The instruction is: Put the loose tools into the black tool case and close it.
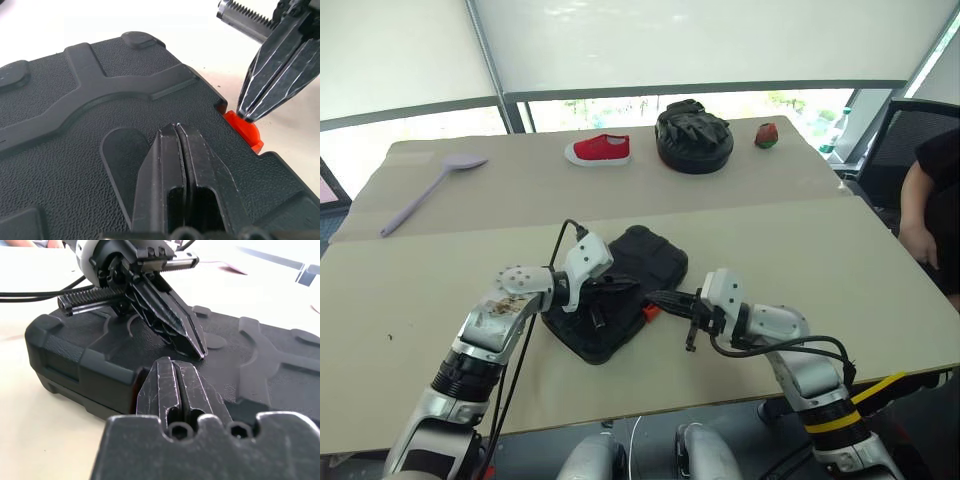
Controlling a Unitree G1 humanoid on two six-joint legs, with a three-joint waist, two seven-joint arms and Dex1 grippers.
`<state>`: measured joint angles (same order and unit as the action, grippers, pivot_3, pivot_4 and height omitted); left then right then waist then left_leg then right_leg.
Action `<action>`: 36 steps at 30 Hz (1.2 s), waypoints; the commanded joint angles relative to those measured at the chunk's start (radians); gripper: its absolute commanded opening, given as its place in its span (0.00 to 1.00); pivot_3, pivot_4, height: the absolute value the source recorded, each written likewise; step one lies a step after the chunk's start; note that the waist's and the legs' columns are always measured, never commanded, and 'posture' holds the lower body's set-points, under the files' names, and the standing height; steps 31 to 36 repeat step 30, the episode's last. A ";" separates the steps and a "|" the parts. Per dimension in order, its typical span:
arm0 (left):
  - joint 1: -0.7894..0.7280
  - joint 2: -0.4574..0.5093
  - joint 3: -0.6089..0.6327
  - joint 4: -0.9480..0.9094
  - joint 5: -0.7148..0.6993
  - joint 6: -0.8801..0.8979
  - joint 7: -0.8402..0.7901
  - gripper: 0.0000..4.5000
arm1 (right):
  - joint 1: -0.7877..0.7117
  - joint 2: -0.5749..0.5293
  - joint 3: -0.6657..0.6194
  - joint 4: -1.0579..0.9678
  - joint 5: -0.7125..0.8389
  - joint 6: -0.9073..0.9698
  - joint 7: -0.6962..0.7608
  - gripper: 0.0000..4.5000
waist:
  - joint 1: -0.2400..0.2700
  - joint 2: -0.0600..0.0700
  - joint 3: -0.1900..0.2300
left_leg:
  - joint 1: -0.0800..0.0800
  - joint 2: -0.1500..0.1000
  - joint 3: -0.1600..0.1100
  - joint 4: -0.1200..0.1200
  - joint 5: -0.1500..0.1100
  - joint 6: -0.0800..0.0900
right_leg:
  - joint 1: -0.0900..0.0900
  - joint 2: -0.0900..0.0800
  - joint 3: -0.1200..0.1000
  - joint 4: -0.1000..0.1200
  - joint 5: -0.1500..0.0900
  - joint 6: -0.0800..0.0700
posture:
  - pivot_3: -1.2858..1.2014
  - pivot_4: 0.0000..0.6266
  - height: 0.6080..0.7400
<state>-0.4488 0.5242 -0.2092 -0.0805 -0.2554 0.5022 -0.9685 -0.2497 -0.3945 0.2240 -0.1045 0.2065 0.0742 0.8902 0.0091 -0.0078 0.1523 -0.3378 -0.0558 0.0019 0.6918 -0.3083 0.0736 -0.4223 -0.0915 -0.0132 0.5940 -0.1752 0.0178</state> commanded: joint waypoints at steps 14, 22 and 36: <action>0.356 0.132 0.470 -0.218 -0.231 -0.138 0.008 0.60 | 0.093 -0.222 -0.257 0.017 0.149 -0.167 0.184 0.00 | -0.005 -0.007 0.008 | -0.018 0.001 0.000 -0.004 0.003 -0.006 | -0.019 0.001 -0.001 0.000 0.005 -0.012 | 0.52 0.24 1.00; 0.808 0.178 0.739 -0.185 -0.103 -0.296 0.042 1.00 | 0.042 -0.326 -0.341 0.236 0.184 -0.257 0.344 0.39 | -0.004 -0.009 0.012 | -0.017 0.000 0.002 -0.007 -0.002 0.000 | -0.018 -0.001 -0.001 -0.005 0.004 -0.013 | 0.52 0.24 1.00; 0.934 0.121 0.792 -0.112 -0.070 -0.447 0.078 1.00 | -0.016 -0.344 -0.349 0.423 0.157 -0.395 0.402 0.98 | 0.014 -0.011 0.013 | -0.018 0.001 0.002 -0.008 -0.002 0.000 | -0.017 -0.003 -0.003 -0.008 0.004 -0.012 | 0.52 0.24 1.00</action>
